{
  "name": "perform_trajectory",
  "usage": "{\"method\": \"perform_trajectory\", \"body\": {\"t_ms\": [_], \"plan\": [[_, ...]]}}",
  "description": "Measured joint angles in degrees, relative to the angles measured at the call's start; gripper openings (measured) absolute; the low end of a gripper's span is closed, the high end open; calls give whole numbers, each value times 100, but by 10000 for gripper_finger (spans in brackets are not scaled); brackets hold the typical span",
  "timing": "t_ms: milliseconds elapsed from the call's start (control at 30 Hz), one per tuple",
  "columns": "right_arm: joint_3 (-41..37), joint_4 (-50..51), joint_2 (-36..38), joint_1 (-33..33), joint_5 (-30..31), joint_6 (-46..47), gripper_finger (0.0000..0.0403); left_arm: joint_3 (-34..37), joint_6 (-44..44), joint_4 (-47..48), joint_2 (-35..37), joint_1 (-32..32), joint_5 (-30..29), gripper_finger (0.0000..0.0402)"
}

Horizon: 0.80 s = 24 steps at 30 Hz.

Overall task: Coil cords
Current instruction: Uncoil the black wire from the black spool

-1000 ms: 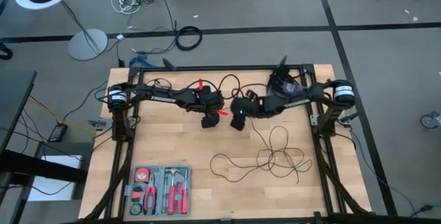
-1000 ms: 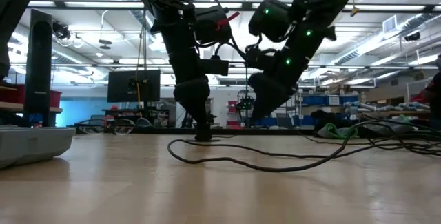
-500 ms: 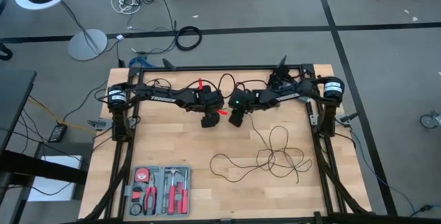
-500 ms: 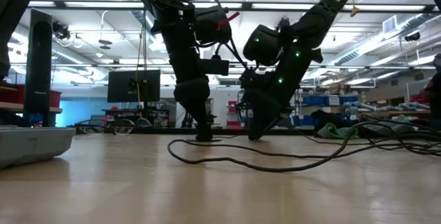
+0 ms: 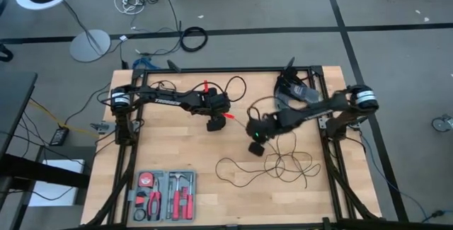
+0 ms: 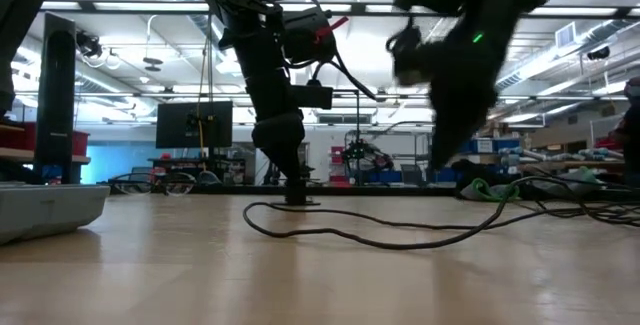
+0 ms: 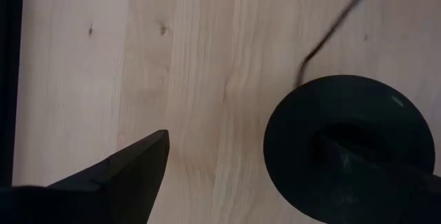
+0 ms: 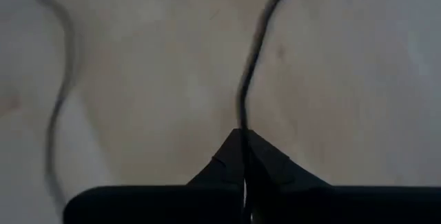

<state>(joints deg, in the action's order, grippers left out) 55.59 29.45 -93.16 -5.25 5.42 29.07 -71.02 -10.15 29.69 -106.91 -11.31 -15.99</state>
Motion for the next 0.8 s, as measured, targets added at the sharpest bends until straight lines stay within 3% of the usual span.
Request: {"method": "perform_trajectory", "body": {"t_ms": [200, 500, 667, 800], "plan": [[9, 536, 742, -1412, 622, 1493, 1, 0, -7, -2, 2, 0, 0, 363], [13, 1641, 1463, -3458, 2634, 4484, 1, 0, -7, -1, 2, 0, 2, 363], [13, 2315, 1554, -4189, 3489, 5558, 0, 0, -4, -9, 4, 4, 22, 363], [15, 3022, 1554, -4546, 3641, 6504, 0, 0, -4, 5, 4, 2, 20, 363]]}}
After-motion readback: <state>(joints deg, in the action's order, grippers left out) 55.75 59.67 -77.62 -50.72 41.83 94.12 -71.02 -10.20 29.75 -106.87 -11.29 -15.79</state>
